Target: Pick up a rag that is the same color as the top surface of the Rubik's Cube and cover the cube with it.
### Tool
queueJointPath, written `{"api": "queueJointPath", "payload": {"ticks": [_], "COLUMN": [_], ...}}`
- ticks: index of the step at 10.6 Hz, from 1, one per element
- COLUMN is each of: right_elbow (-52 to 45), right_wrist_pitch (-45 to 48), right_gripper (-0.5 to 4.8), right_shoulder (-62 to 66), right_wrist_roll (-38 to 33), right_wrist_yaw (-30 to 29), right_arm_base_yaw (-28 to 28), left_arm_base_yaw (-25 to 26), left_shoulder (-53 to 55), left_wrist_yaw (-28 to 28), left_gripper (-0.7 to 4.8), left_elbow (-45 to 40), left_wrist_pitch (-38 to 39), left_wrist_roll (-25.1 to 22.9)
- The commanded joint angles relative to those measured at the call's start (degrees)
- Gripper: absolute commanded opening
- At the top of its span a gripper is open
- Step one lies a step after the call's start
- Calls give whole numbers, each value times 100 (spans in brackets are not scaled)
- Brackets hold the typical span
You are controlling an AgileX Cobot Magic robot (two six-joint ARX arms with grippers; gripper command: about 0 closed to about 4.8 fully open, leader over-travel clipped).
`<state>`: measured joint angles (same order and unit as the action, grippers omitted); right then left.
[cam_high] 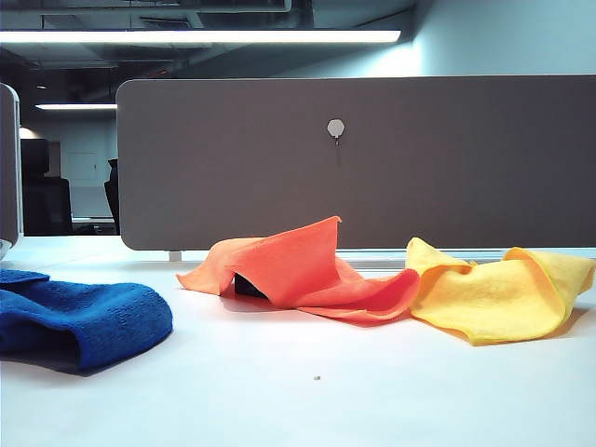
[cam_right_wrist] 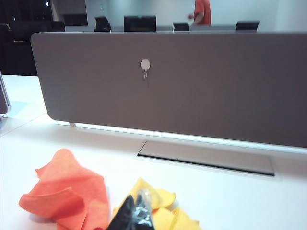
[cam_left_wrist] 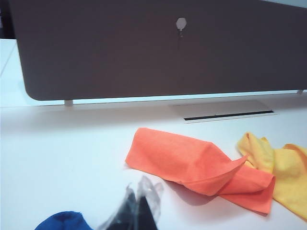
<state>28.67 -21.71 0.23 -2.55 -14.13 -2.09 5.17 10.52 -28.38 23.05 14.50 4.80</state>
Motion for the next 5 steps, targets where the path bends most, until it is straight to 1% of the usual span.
{"api": "queueJointPath", "payload": {"ticks": [1, 2, 3, 4, 5], "right_elbow": [-234, -667, -901, -1241, -1482], "right_wrist_pitch": [431, 1049, 1370, 1902, 2210], "right_gripper": [-1, -1, -1, -1, -1], "right_shoulder": [-4, -4, -2, 13, 17], "right_wrist_roll": [-203, -393, -400, -400, -400], "right_wrist_yaw": [7, 28, 28, 79, 225], "right_arm_base_yaw": [2, 7, 4, 9, 9], "left_arm_base_yaw": [-7, -9, -9, -9, -9], "left_shoulder": [-817, -1029, -1029, -1029, -1029], "left_wrist_yaw": [72, 70, 157, 240, 372], "left_gripper": [-5, -5, -5, -5, -5], "left_elbow": [-356, -483, -483, -483, -487], "left_wrist_pitch": [503, 514, 479, 448, 452], "left_wrist_roll": [15, 205, 297, 295, 264]}}
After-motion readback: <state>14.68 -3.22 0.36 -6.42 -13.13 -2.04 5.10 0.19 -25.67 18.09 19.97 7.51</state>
